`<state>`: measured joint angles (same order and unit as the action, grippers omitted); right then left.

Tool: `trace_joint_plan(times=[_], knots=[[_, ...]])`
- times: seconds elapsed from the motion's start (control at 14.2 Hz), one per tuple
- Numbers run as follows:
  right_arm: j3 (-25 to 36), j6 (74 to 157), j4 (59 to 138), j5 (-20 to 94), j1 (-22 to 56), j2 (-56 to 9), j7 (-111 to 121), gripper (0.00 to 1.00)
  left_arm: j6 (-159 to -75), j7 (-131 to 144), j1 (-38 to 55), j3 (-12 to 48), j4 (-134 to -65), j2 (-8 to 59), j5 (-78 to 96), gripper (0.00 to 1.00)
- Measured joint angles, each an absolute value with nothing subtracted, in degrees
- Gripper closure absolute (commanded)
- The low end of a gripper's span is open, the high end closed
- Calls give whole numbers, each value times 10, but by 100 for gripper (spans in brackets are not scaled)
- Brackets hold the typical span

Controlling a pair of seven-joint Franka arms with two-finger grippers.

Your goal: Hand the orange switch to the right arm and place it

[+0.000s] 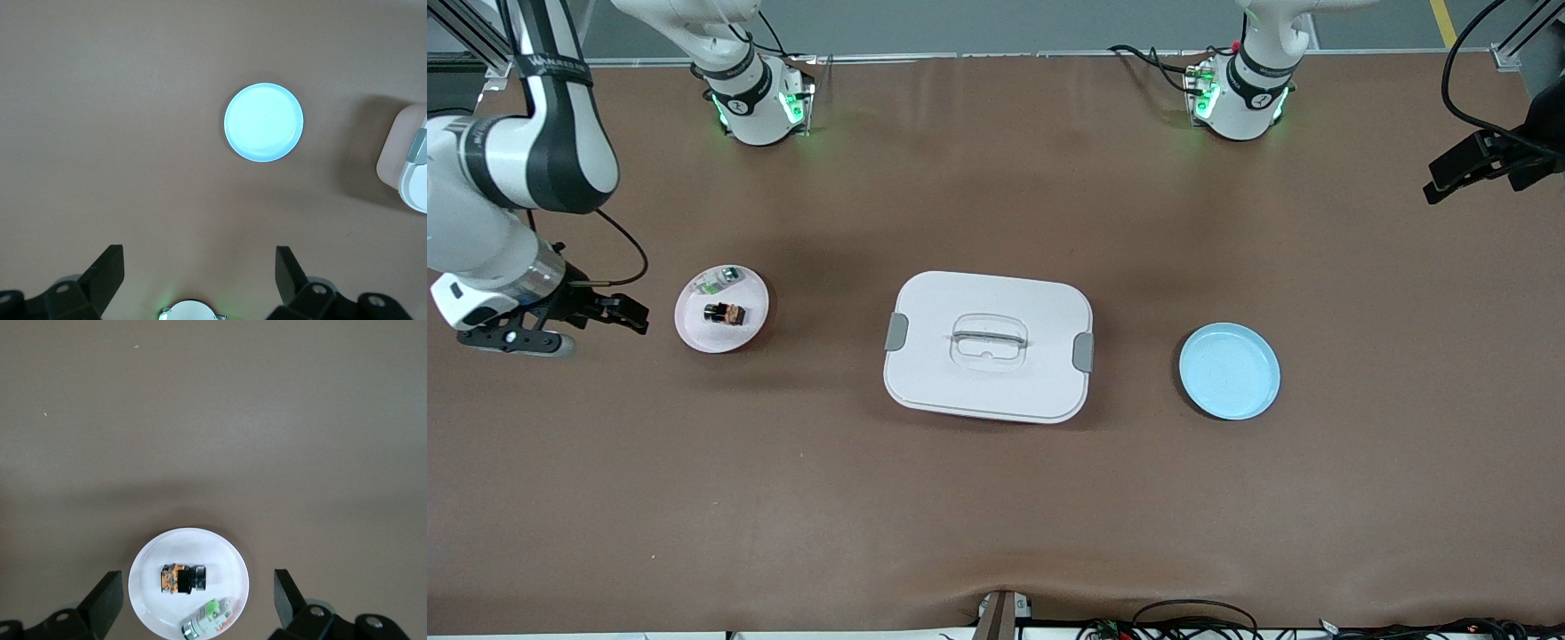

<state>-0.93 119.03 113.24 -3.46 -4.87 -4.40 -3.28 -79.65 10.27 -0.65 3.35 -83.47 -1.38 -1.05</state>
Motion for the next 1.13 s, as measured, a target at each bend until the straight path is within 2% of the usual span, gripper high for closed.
trace_joint_plan(times=[0.42,0.63,0.92,1.13], knots=[[-11,995,992,-17,-49,-40,-33,0,-797,103,-7,33,-835,-14,-10,0],[-13,924,935,-12,-48,-28,-33,0,-797,103,-7,33,-834,-14,-9,0],[-11,894,935,-4,-49,17,-33,0,-797,103,-7,33,-834,-14,-9,0],[-7,906,981,6,-49,63,-33,0,-797,103,-7,33,-834,-14,-9,0]])
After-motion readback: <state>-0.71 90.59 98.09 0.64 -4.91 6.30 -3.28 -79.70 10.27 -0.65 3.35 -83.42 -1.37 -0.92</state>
